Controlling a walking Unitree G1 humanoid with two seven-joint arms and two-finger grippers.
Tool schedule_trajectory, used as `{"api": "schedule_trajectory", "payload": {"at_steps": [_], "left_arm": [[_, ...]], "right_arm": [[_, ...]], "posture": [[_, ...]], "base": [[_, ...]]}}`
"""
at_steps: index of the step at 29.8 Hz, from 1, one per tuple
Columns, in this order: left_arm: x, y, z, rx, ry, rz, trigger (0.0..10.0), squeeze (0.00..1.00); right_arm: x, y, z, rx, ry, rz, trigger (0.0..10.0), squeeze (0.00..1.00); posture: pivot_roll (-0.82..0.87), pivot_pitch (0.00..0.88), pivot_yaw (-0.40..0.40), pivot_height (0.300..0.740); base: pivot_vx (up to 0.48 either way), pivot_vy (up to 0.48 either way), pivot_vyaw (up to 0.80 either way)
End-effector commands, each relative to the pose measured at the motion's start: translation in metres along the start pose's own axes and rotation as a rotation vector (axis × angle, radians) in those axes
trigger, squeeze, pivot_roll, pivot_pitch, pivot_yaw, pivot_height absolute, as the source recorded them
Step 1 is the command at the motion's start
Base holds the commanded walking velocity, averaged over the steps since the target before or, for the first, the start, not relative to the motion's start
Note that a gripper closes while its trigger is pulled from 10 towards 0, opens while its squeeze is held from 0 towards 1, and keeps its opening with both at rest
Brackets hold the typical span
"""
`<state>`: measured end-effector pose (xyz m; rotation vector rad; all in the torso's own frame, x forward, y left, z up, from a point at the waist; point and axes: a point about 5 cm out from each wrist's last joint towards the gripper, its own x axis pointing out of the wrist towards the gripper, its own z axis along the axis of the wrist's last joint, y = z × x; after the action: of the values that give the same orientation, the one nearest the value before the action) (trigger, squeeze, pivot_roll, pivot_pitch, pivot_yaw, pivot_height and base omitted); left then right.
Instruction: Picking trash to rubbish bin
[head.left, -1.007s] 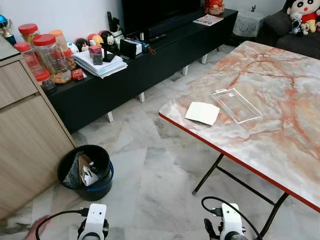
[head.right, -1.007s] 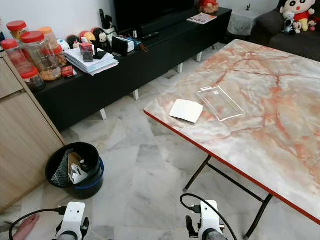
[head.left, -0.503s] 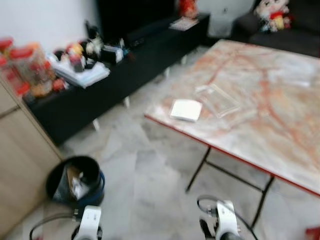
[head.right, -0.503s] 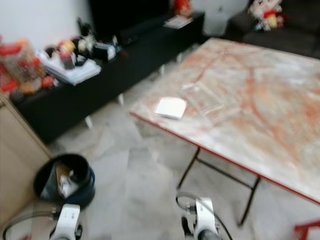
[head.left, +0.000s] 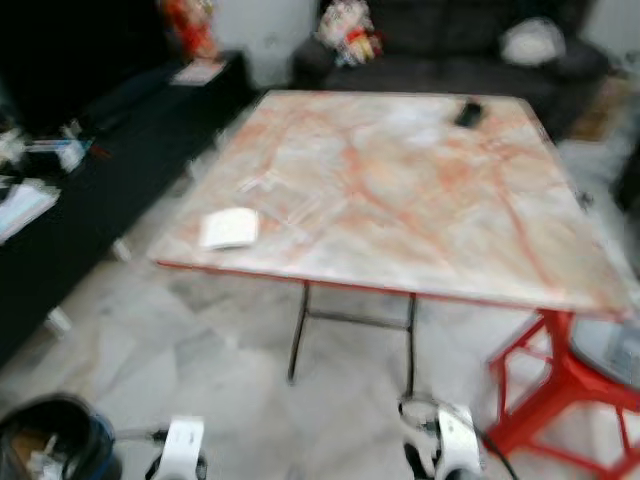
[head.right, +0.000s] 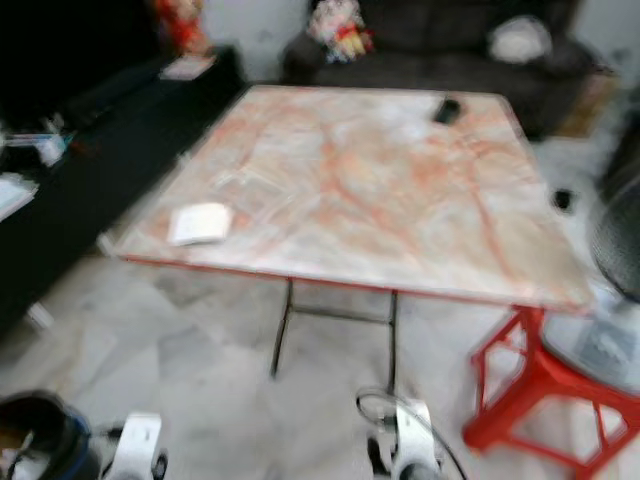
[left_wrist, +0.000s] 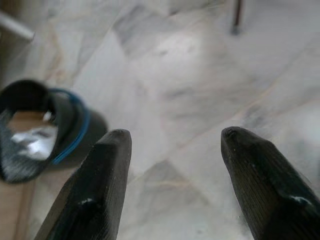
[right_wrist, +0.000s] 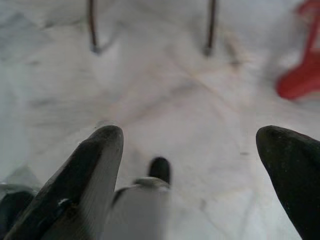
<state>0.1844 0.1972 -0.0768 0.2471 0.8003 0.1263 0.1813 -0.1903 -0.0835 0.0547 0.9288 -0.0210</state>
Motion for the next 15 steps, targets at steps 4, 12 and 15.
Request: {"api": "schedule_trajectory", "payload": {"at_steps": [4, 12, 15], "left_arm": [[0.0, 0.003, -0.002, 0.002, 0.009, -0.004, 10.0, 0.0], [0.004, -0.009, 0.02, 0.003, -0.066, -0.036, 10.0, 0.0], [0.005, -0.011, 0.023, 0.008, -0.074, -0.043, 10.0, 0.0]], "right_arm": [[0.002, 0.006, 0.006, 0.006, -0.019, 0.015, 10.0, 0.0], [0.003, 0.011, 0.01, 0.005, -0.043, 0.042, 10.0, 0.0], [0.003, 0.013, 0.012, 0.005, -0.048, 0.051, 10.0, 0.0]], "posture": [[0.01, 0.0, 0.012, 0.74], [0.01, 0.0, 0.017, 0.74], [0.01, 0.0, 0.019, 0.74]], "base": [[0.0, 0.0, -0.78], [0.0, 0.0, 0.0], [0.0, 0.0, 0.0]]}}
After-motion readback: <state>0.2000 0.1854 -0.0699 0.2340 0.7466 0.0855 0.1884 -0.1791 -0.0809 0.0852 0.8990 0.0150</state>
